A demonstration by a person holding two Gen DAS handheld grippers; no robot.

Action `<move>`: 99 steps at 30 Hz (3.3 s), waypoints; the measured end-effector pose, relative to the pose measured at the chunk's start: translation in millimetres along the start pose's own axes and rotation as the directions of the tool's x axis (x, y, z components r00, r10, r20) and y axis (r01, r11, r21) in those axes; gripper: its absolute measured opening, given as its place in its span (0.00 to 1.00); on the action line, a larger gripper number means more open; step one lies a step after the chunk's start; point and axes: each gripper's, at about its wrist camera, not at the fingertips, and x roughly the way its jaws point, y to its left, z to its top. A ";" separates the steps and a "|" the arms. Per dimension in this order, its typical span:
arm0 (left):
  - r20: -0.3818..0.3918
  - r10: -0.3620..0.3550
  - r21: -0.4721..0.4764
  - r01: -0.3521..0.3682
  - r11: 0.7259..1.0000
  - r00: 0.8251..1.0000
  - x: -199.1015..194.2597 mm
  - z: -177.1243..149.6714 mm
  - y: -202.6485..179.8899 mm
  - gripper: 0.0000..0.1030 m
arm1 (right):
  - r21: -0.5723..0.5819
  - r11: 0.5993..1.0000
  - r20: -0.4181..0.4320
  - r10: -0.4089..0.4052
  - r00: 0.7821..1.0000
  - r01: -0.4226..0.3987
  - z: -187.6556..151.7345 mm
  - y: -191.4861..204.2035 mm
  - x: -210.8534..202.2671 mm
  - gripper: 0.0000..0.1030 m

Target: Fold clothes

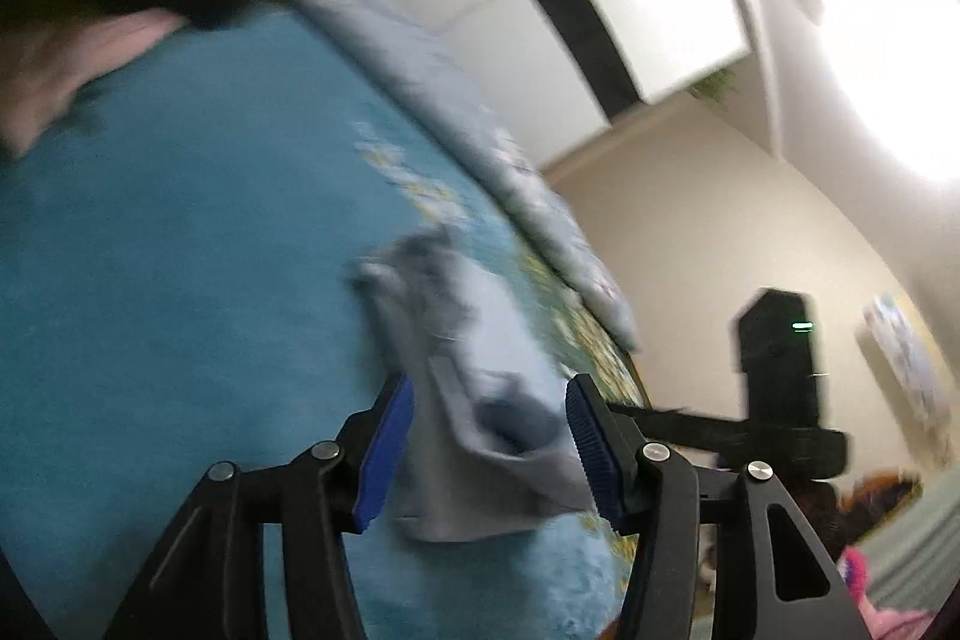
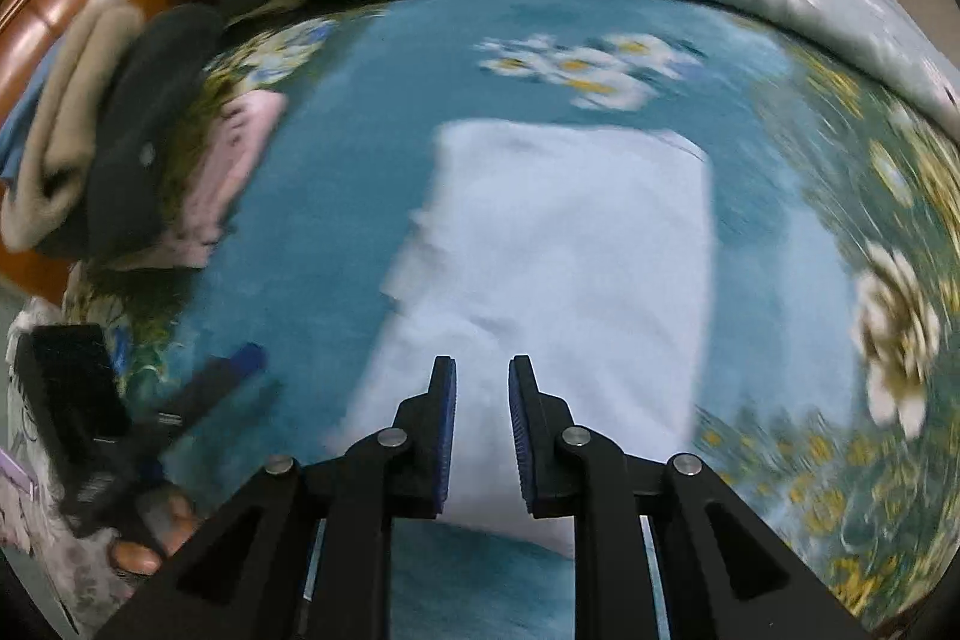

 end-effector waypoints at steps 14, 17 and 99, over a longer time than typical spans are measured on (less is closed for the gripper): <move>-0.165 0.095 0.084 -0.082 0.993 0.982 56.4 -25.2 -34.2 0.09 | 0.173 0.970 0.064 0.165 0.984 -0.174 -40.5 -68.5 -7.0 0.27; -0.169 0.104 0.032 -0.100 0.995 0.980 49.9 -32.9 -21.7 0.07 | 0.170 0.967 0.078 0.181 0.980 -0.192 -38.5 -76.2 -5.1 0.27; -0.033 0.280 -0.105 -0.282 0.954 0.959 18.9 -44.5 -25.3 0.75 | 0.484 0.555 0.434 0.520 0.736 -0.677 -103.2 -102.8 70.2 0.26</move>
